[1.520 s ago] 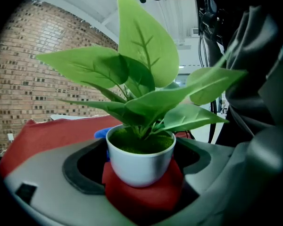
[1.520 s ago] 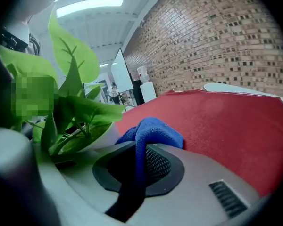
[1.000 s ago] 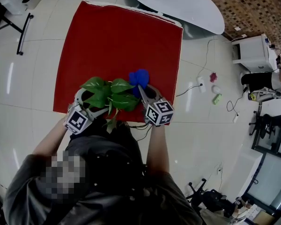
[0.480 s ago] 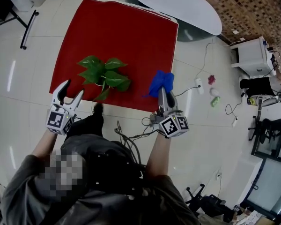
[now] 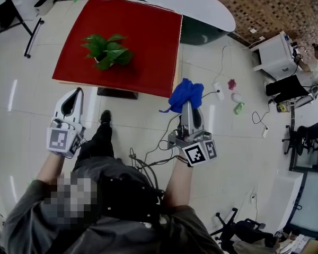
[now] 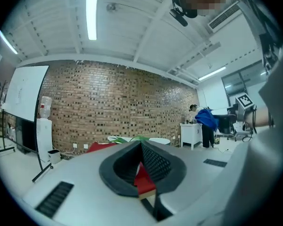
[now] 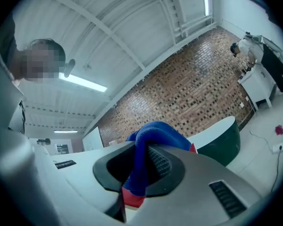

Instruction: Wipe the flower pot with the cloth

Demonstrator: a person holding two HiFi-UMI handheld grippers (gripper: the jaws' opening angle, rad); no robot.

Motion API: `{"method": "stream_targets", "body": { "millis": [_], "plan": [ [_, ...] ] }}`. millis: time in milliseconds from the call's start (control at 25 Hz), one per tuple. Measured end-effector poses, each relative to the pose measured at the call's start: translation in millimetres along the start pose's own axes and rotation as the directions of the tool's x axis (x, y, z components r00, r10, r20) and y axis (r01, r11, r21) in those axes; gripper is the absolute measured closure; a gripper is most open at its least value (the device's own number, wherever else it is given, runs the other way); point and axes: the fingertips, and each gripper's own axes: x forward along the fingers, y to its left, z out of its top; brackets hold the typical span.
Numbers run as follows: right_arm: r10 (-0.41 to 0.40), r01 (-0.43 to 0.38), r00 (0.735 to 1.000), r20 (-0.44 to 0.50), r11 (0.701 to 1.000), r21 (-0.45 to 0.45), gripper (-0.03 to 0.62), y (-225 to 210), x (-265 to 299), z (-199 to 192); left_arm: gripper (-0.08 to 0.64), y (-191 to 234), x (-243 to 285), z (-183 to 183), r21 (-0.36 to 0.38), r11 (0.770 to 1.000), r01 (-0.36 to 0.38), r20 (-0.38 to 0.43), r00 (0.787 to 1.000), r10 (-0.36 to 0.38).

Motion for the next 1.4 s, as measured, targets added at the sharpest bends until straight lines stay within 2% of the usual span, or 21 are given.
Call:
{"method": "stream_targets", "body": {
  "millis": [240, 400, 520, 680, 800, 960, 1040, 1120, 1400],
  "plan": [
    [0.047, -0.046, 0.999, 0.007, 0.993, -0.112, 0.535, 31, -8, 19, 0.552, -22, 1, 13, -0.025, 1.0, 0.018, -0.022, 1.0, -0.018],
    [0.022, -0.028, 0.999, -0.03, 0.971, -0.239, 0.535, 56, -18, 33, 0.552, -36, -11, 41, -0.024, 1.0, 0.012, -0.011, 1.0, -0.012],
    [0.03, -0.033, 0.999, -0.014, 0.956, -0.291, 0.535, 80, -41, 49, 0.552, -52, -33, 63, -0.021, 1.0, -0.001, 0.0, 1.0, 0.001],
    [0.051, -0.048, 0.999, 0.002, 0.949, -0.311, 0.535, 114, -94, 70, 0.552, -85, -83, 86, -0.013, 1.0, 0.021, 0.016, 1.0, -0.021],
    [0.049, -0.047, 0.999, -0.001, 0.944, -0.325, 0.535, 133, -98, 69, 0.552, -82, -96, 96, -0.022, 0.999, 0.036, 0.012, 0.999, -0.035],
    [0.073, -0.062, 0.997, 0.025, 0.948, -0.312, 0.537, 167, -99, 82, 0.552, -71, -108, 118, -0.086, 0.995, 0.044, 0.058, 0.998, -0.039],
    [0.094, -0.078, 0.995, 0.034, 0.942, -0.326, 0.537, 190, -102, 85, 0.552, -67, -118, 125, -0.056, 0.997, 0.044, 0.047, 0.998, -0.042],
    [0.104, -0.089, 0.994, 0.025, 0.936, -0.34, 0.537, 211, -102, 81, 0.552, -63, -129, 128, -0.023, 0.998, 0.058, 0.024, 0.998, -0.057],
    [0.068, -0.08, 0.997, -0.048, 0.939, -0.335, 0.537, 236, -78, 41, 0.552, -50, -137, 139, -0.033, 0.993, 0.113, -0.009, 0.994, -0.113]
  ]
}}
